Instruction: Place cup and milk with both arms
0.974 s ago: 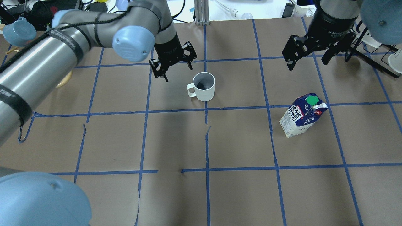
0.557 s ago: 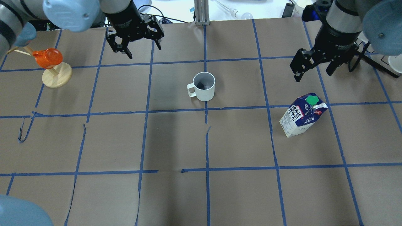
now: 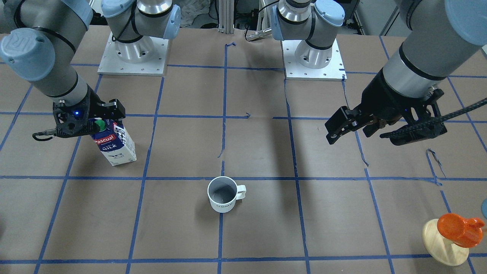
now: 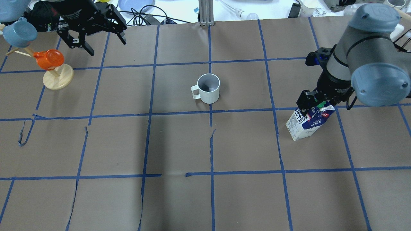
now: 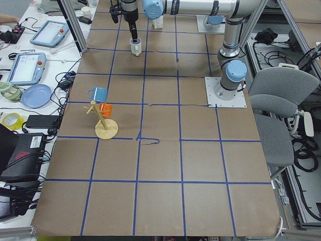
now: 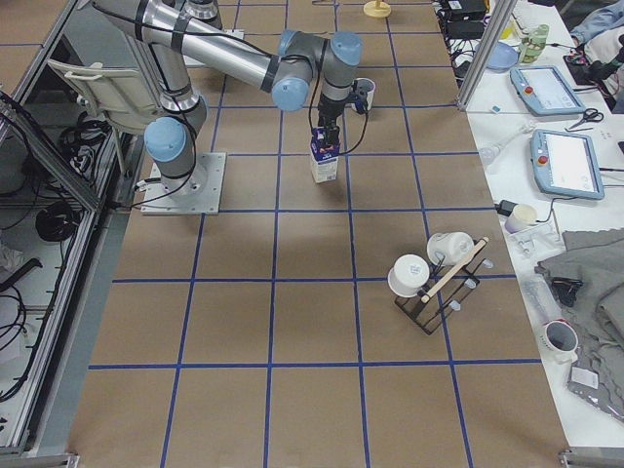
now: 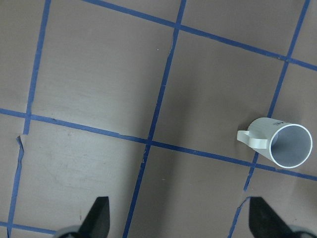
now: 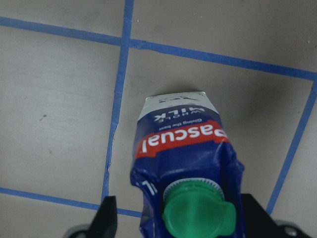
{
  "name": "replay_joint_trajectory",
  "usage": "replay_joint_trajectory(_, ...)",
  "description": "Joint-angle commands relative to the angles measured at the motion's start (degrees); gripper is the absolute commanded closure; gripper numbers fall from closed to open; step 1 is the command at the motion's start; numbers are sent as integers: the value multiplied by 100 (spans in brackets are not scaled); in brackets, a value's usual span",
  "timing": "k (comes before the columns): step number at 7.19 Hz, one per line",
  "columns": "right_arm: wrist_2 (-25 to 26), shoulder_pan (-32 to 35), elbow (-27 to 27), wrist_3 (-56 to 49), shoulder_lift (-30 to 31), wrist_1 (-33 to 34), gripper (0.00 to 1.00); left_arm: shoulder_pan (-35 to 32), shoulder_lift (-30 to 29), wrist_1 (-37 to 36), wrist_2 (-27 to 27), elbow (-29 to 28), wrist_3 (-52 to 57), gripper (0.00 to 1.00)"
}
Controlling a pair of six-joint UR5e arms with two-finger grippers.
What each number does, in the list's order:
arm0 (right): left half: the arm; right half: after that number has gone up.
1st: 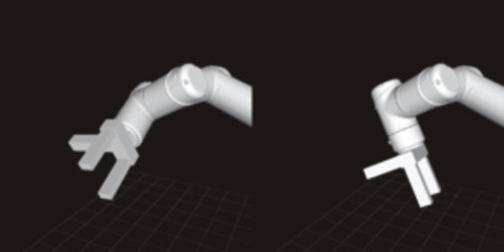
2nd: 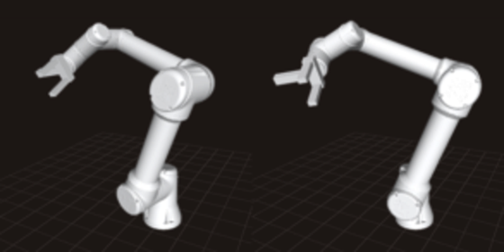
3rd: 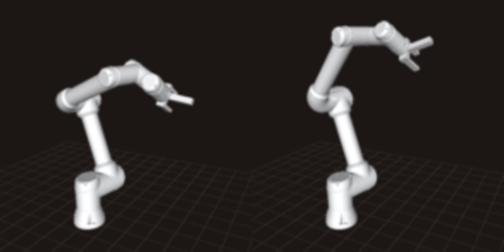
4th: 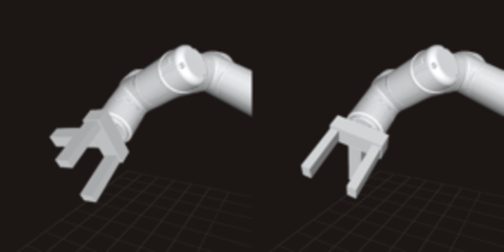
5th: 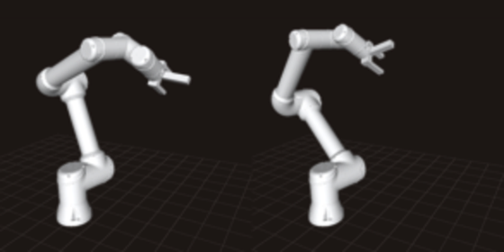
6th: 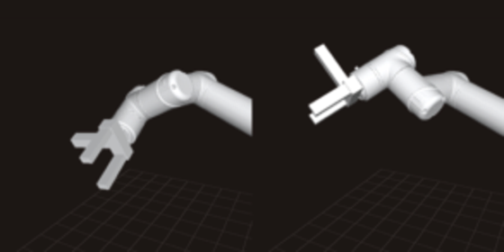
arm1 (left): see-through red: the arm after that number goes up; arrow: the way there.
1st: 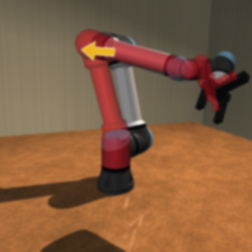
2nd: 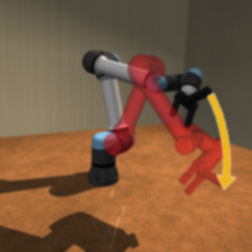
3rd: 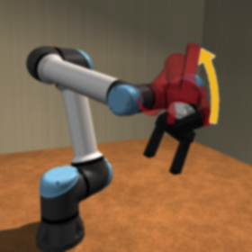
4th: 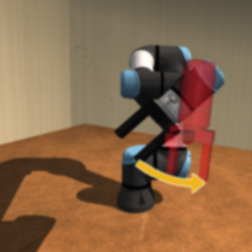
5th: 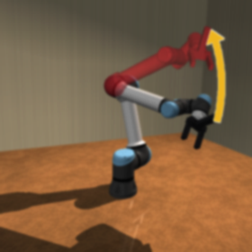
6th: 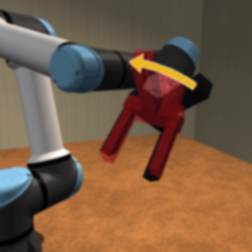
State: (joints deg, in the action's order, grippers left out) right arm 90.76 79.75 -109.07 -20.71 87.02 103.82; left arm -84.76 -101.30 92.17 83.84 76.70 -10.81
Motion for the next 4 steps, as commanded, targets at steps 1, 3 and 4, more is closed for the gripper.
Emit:
replay_joint_trajectory(1, 21, -13, 26, -12, -1, 15, 90, 22, 224, -15, 54, 353, 9, 0)
replay_joint_trajectory(3, -49, 22, 261, 66, 8, 15, 94, 56, 444, 11, 71, 433, 26, 0)
replay_joint_trajectory(4, -75, 110, 637, 163, -70, -55, 94, 30, 532, 3, 106, 538, 209, 0)
